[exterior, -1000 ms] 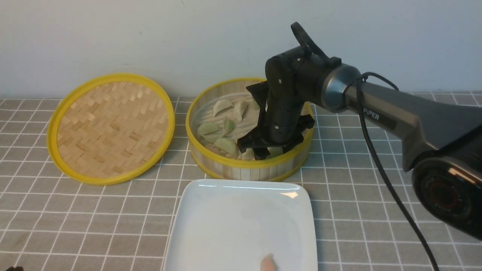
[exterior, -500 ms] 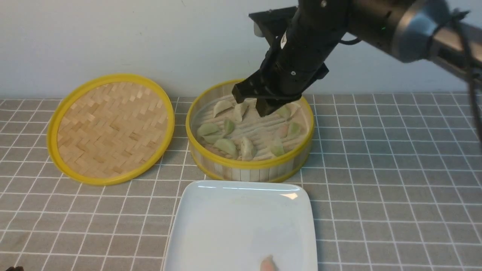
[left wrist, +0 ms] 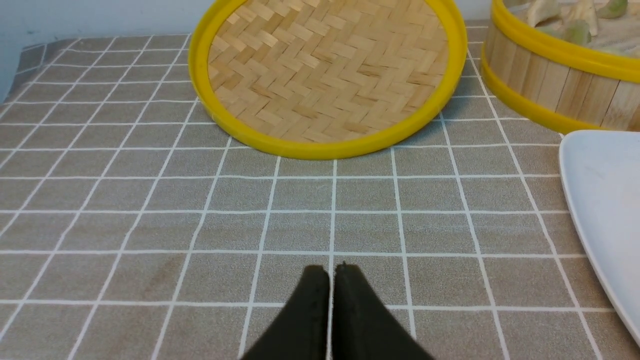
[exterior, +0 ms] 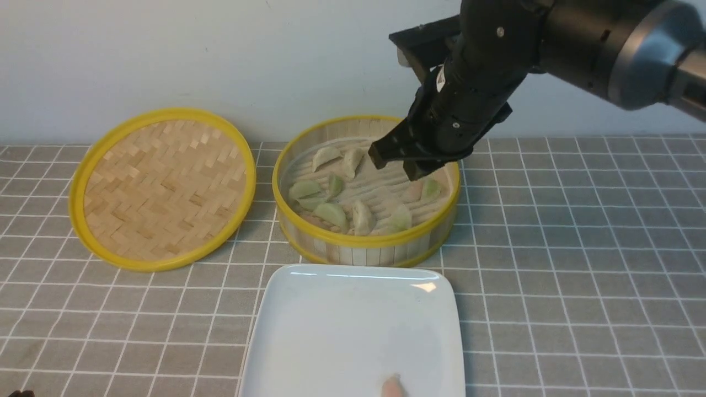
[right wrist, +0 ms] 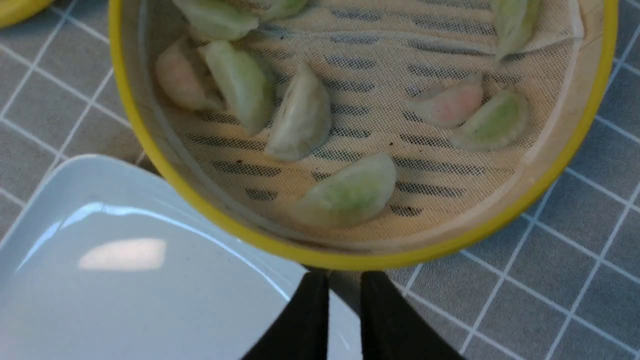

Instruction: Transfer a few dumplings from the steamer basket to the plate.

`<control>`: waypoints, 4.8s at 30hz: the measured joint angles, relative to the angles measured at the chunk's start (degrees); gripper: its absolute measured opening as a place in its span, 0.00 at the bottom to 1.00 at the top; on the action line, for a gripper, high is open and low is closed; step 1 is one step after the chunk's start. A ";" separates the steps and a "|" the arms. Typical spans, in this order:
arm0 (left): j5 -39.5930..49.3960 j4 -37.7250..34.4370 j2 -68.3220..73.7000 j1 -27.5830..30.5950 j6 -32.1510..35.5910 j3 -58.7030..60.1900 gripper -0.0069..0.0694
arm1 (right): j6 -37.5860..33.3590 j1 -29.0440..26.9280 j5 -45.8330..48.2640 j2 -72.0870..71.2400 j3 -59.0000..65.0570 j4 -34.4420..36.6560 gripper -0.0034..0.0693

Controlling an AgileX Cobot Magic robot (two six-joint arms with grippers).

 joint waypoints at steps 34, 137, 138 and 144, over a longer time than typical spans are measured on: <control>0.00 0.04 0.00 0.00 0.00 0.00 0.08 | 0.48 -1.12 3.92 22.37 -17.88 1.50 0.31; 0.12 0.17 -0.07 0.22 0.00 0.00 0.08 | 16.78 3.73 -35.39 -114.14 76.90 -14.45 0.04; 0.12 0.17 -0.07 0.25 0.00 0.00 0.08 | 16.78 3.73 -35.34 -114.14 76.90 -14.41 0.04; 0.12 0.17 -0.07 0.37 0.00 -0.05 0.08 | 16.78 3.73 -33.63 -114.14 77.17 -10.20 0.04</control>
